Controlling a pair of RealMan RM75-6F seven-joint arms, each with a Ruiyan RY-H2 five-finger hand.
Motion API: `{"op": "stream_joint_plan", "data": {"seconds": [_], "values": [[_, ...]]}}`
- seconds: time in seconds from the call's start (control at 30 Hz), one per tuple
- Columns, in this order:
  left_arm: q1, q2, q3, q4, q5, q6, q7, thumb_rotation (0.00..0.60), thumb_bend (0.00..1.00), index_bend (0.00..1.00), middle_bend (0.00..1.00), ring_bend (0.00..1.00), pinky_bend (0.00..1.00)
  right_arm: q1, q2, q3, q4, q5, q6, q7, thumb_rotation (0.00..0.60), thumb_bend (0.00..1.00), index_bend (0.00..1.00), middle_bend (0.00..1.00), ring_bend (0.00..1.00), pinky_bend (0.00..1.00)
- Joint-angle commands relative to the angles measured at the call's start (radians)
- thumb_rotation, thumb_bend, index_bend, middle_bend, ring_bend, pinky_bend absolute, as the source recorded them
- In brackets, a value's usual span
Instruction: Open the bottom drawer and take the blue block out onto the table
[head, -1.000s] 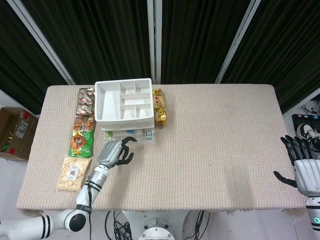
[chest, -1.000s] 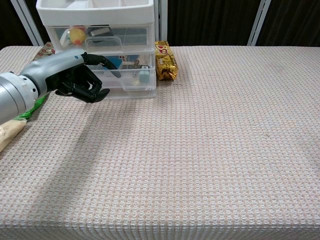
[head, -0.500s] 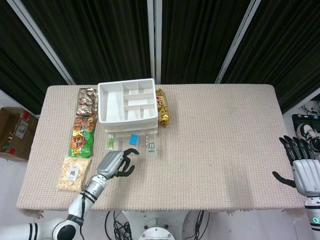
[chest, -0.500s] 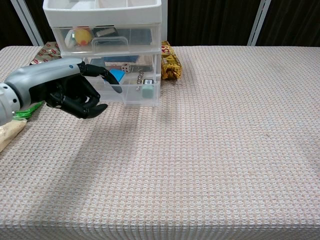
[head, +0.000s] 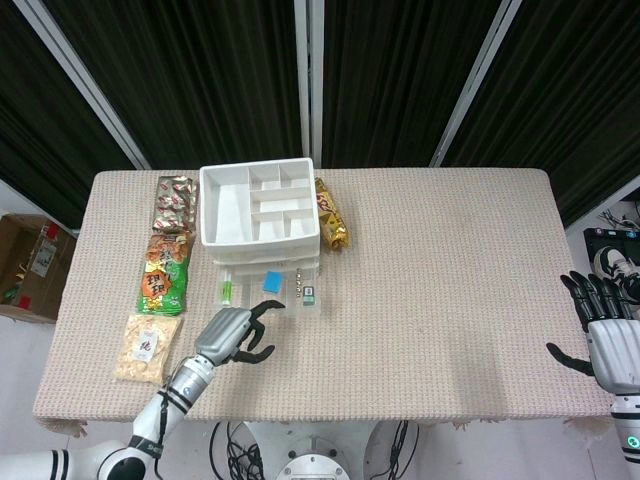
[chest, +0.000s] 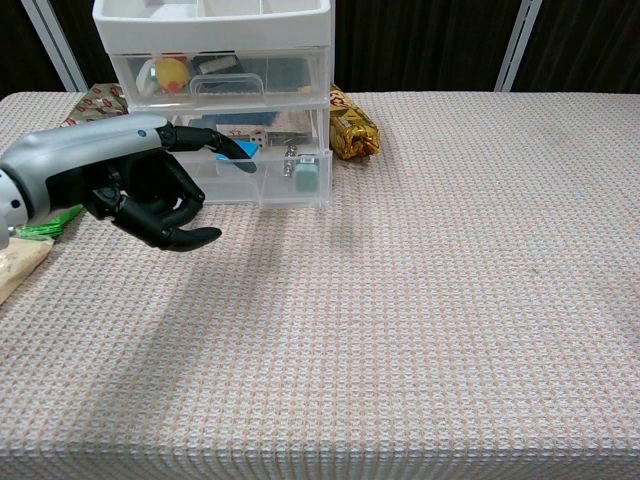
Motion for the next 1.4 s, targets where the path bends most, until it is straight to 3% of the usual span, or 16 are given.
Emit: {"op": "stream_joint_plan", "data": {"seconds": [0.03, 0.27, 0.43, 0.6, 0.77, 1.13, 1.4], "values": [[0.005, 0.026, 0.014, -0.023, 0.03, 0.013, 0.003, 0.6, 0.31, 0.2, 0.82, 0.95, 1.0, 0.001, 0.002, 0.001, -0.003, 0.0, 0.0, -0.001, 0.6, 0.06, 0.0, 0.06, 0.0, 0.0], [0.005, 0.163, 0.021, -0.094, 0.108, 0.036, 0.039, 0.6, 0.3, 0.2, 0.81, 0.94, 1.0, -0.004, 0.011, 0.0, -0.007, -0.004, 0.008, -0.002, 0.6, 0.08, 0.0, 0.06, 0.0, 0.0], [-0.026, 0.208, 0.005, -0.109, 0.083, -0.017, -0.002, 0.6, 0.3, 0.2, 0.81, 0.94, 1.0, -0.01, 0.012, -0.002, -0.007, -0.008, 0.017, 0.002, 0.6, 0.08, 0.0, 0.06, 0.0, 0.0], [-0.066, 0.201, -0.039, -0.028, 0.078, -0.021, 0.01, 0.6, 0.29, 0.25, 0.83, 0.94, 1.0, -0.011, 0.019, -0.002, -0.011, -0.016, 0.024, -0.005, 0.6, 0.08, 0.0, 0.06, 0.0, 0.0], [-0.162, 0.173, -0.069, 0.101, 0.082, -0.082, 0.134, 0.6, 0.29, 0.3, 0.84, 0.95, 1.0, -0.012, 0.024, -0.004, -0.025, -0.03, 0.032, -0.018, 0.6, 0.08, 0.0, 0.06, 0.0, 0.0], [-0.289, 0.137, -0.036, 0.235, 0.12, -0.188, 0.302, 0.6, 0.16, 0.3, 0.84, 0.94, 1.0, -0.026, 0.026, -0.009, -0.026, -0.014, 0.035, -0.022, 0.6, 0.08, 0.0, 0.06, 0.0, 0.0], [-0.336, 0.088, -0.029, 0.286, 0.099, -0.208, 0.339, 0.6, 0.15, 0.3, 0.84, 0.94, 1.0, -0.026, 0.023, -0.009, -0.026, -0.007, 0.025, -0.024, 0.6, 0.08, 0.0, 0.06, 0.0, 0.0]]}}
